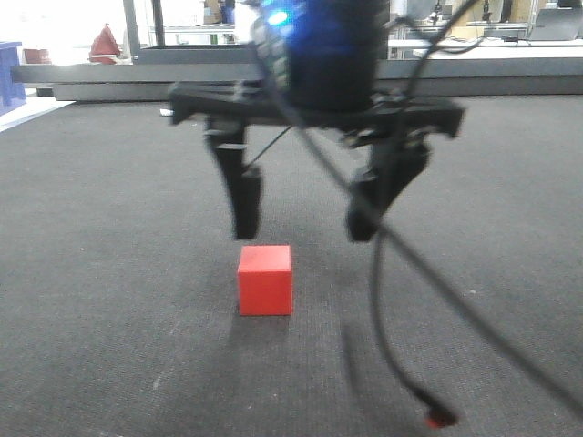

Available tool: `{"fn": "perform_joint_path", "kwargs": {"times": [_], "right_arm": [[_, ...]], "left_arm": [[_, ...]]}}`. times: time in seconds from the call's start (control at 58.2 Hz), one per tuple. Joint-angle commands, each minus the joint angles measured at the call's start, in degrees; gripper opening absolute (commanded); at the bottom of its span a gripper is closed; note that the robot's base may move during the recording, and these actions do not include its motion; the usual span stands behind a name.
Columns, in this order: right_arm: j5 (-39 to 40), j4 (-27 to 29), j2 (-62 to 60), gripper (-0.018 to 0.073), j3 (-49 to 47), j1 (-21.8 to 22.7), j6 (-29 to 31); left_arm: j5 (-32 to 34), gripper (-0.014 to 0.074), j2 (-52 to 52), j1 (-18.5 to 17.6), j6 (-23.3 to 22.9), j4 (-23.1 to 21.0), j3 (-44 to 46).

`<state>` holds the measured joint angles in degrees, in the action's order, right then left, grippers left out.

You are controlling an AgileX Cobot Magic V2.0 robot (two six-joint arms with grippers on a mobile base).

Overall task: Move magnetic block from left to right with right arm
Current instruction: 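Lower the open right gripper over the red cube, then close the right gripper on the red cube and lift it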

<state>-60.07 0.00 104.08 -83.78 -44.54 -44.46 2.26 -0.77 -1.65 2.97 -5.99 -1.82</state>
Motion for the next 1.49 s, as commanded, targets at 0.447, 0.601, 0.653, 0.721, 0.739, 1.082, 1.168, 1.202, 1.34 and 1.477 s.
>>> {"fn": "perform_joint_path", "kwargs": {"times": [0.447, 0.601, 0.653, 0.721, 0.739, 1.082, 1.168, 1.202, 1.34, 1.477], "right_arm": [[1.5, -0.4, 3.1, 0.0596, -3.7, -1.5, -3.1], [1.5, -0.4, 4.1, 0.0596, -3.8, -1.7, -3.1], [1.5, -0.4, 4.4, 0.0596, -3.8, -1.8, -3.1], [1.4, -0.4, 4.5, 0.0596, -4.5, -1.9, -3.1], [1.4, -0.5, 4.5, 0.0596, -4.7, -2.0, -3.1], [-0.7, -2.2, 5.3, 0.0596, -6.6, -2.2, -3.1], [-0.9, -2.2, 5.9, 0.0596, -6.6, -2.4, -3.1], [-0.9, -2.2, 6.0, 0.0596, -6.6, -2.4, -3.1], [-0.7, -2.2, 6.3, 0.0596, -6.6, -2.4, -3.1], [-0.7, -2.2, 6.6, 0.0596, -6.6, -2.4, -3.1]], "left_arm": [[5.0, -0.0126, -0.7, 0.0, 0.0, -0.3, -0.4], [5.0, -0.0126, -0.7, 0.0, 0.0, -0.3, -0.4], [5.0, -0.0126, -0.7, 0.0, 0.0, -0.3, -0.4], [5.0, -0.0126, -0.7, 0.0, 0.0, -0.3, -0.4], [5.0, -0.0126, -0.7, 0.0, 0.0, -0.3, -0.4], [5.0, -0.0126, -0.7, 0.0, 0.0, -0.3, -0.4], [5.0, -0.0126, -0.7, 0.0, 0.0, -0.3, -0.4], [5.0, -0.0126, -0.7, 0.0, 0.0, -0.3, -0.4], [5.0, -0.0126, -0.7, 0.0, 0.0, -0.3, -0.4], [5.0, -0.0126, -0.7, 0.0, 0.0, -0.3, -0.4]]}}
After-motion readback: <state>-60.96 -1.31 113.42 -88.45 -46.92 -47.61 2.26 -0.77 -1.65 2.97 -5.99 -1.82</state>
